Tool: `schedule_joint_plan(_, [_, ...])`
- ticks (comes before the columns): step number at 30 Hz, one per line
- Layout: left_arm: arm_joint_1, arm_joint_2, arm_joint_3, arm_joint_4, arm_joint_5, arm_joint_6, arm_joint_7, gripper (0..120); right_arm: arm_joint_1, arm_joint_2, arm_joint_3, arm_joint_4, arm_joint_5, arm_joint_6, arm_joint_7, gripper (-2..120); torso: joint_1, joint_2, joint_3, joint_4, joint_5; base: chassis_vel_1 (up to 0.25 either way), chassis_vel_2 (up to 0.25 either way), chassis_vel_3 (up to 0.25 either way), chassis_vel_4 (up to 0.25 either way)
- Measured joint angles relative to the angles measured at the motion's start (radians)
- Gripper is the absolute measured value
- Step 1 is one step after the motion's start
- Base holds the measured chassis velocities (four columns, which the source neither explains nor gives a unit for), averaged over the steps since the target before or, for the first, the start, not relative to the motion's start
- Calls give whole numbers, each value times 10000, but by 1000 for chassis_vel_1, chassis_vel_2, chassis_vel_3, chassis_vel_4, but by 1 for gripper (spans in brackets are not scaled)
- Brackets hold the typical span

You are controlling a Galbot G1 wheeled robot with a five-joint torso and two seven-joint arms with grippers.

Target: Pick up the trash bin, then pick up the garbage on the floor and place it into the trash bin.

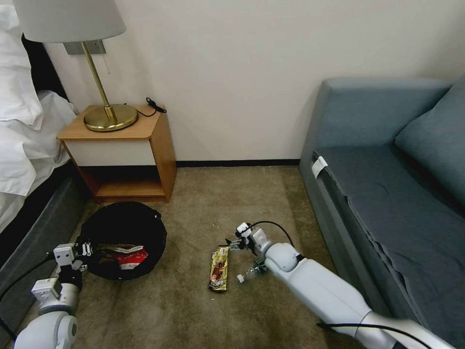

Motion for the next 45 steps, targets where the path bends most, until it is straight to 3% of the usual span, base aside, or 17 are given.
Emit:
schedule_joint_plan(4, [-45, 22, 3, 0, 25, -1, 56, 4, 107, -752, -333, 230, -366, 36, -641, 100, 0, 0, 0, -2, 0, 0, 0, 0, 0])
schedule_joint_plan(12, [-147, 67, 159, 128, 116, -9, 87, 4, 127, -1344, -745, 614, -658, 83, -1240, 100, 0, 0, 0, 0, 0, 0, 0, 0, 0])
schedule_joint_plan(34, [-400, 225, 238, 508, 206, -92, 207, 4, 304, -1473, -1817, -149, -1865, 578, -2594, 100, 0, 0, 0, 0, -1, 0, 0, 0, 0])
schedule_joint_plan(45, [-453, 177, 218, 626, 199, -98, 210, 4, 607, -915, -2007, -1341, -2182, 1014, -2830, 100, 0, 0, 0, 0, -1, 0, 0, 0, 0])
